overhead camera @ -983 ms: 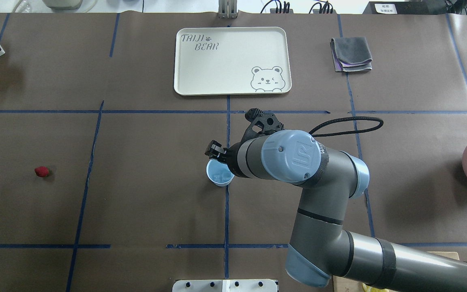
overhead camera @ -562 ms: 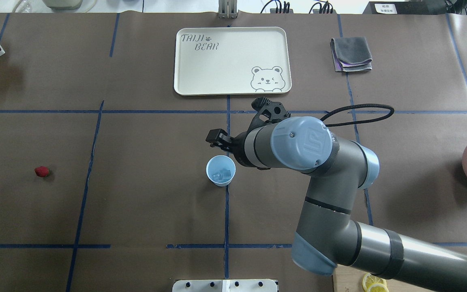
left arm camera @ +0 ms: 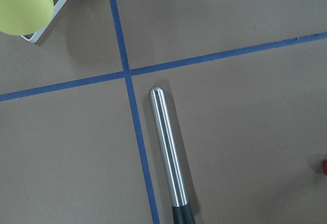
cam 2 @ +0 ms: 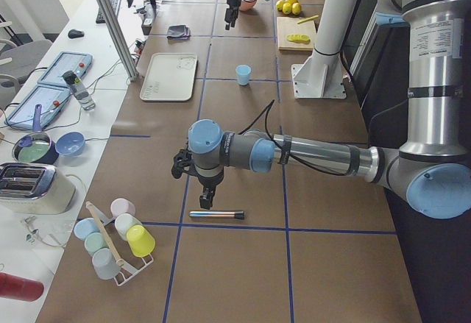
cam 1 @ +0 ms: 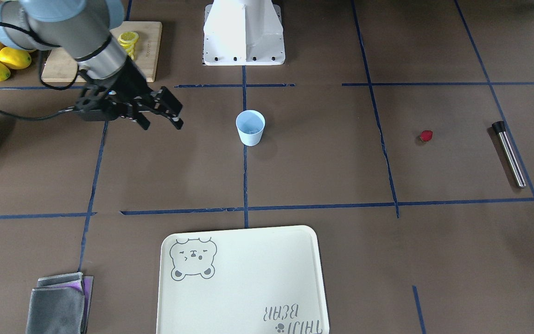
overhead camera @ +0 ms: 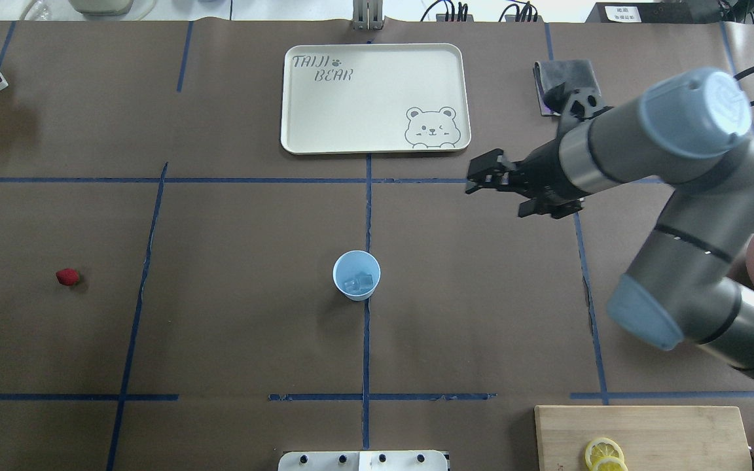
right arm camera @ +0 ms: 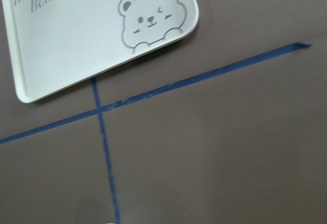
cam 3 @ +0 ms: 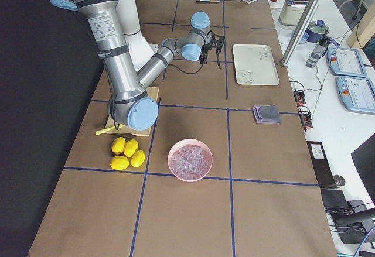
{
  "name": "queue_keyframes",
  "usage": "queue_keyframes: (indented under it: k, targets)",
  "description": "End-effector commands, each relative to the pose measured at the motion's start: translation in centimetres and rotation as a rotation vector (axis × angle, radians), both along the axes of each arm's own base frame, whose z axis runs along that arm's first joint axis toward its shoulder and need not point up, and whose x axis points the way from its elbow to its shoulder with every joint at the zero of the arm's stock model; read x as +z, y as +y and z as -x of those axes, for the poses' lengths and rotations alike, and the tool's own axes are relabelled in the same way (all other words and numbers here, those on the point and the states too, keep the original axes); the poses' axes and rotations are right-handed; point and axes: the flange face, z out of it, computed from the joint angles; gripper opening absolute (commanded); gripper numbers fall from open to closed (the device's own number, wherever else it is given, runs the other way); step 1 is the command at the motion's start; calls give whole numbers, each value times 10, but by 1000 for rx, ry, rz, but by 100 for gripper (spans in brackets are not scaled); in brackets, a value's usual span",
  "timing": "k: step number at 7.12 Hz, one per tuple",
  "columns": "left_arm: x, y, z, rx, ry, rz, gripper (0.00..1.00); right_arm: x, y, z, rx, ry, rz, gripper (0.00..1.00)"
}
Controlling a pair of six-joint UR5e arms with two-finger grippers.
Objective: Mash ice and strawberries in cup
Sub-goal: 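Return the right gripper to the pink ice bowl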
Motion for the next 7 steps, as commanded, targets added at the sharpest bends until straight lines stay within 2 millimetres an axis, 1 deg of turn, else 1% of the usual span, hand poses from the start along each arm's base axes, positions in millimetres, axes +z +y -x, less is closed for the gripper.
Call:
queue_keyframes:
  k: [1, 2, 3, 4, 6, 7]
  targets:
    - [0, 0, 0, 0, 0, 0, 100, 93, -10, -114, -106, 57, -71, 100]
    - [-3, 0, 0, 0, 1, -6, 100, 143, -3, -163, -160, 94, -137, 100]
    - [-4, 0, 0, -1, 1, -8, 100, 185, 5, -202, -193, 149, -199, 100]
    - [-4, 0, 0, -1, 1, -8, 100, 230, 14, -236, -244, 199, -270, 100]
    - [-4, 0, 0, -1, 1, -8, 100, 298, 20, -277, -340, 265, -389, 100]
    - [-5, 0, 0, -1, 1, -9, 100, 320, 32, -283, -410, 291, -450, 100]
